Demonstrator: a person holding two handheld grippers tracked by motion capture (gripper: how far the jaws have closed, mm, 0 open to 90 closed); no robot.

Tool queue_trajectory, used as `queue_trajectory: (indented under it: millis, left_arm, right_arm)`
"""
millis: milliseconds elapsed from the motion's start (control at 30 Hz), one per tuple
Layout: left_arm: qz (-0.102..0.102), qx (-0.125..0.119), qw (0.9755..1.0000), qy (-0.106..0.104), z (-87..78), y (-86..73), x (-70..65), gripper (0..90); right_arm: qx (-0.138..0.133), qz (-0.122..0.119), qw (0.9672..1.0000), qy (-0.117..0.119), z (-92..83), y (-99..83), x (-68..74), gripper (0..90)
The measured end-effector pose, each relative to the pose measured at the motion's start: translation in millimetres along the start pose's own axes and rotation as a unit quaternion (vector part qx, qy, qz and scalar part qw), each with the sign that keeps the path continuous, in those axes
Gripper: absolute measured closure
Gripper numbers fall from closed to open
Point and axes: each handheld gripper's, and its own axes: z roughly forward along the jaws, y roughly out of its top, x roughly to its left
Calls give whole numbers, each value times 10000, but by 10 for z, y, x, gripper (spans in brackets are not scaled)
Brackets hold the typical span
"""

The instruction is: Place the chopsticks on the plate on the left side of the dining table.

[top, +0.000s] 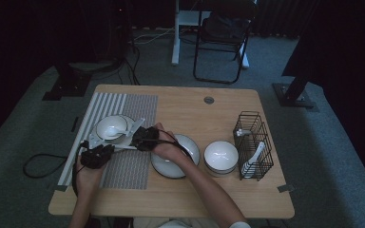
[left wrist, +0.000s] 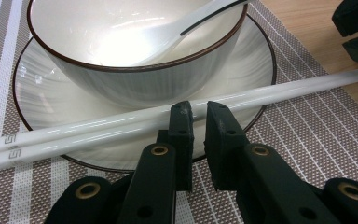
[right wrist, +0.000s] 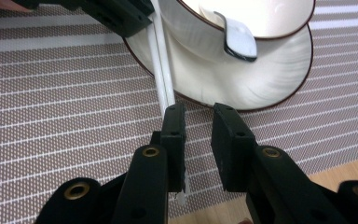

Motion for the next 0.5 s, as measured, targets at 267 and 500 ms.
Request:
queue_trajectory:
  millis: [267,500]
  left_arm:
    - [0,-9,10000,-6,1,0,-2,815]
    - [-85,-19,10000,25,-11,-19,29,811]
  right_arm:
    - [198,-103,9996,173,96,-35,47,702]
    - [430,-220,9988,-68,177,-63,54,715]
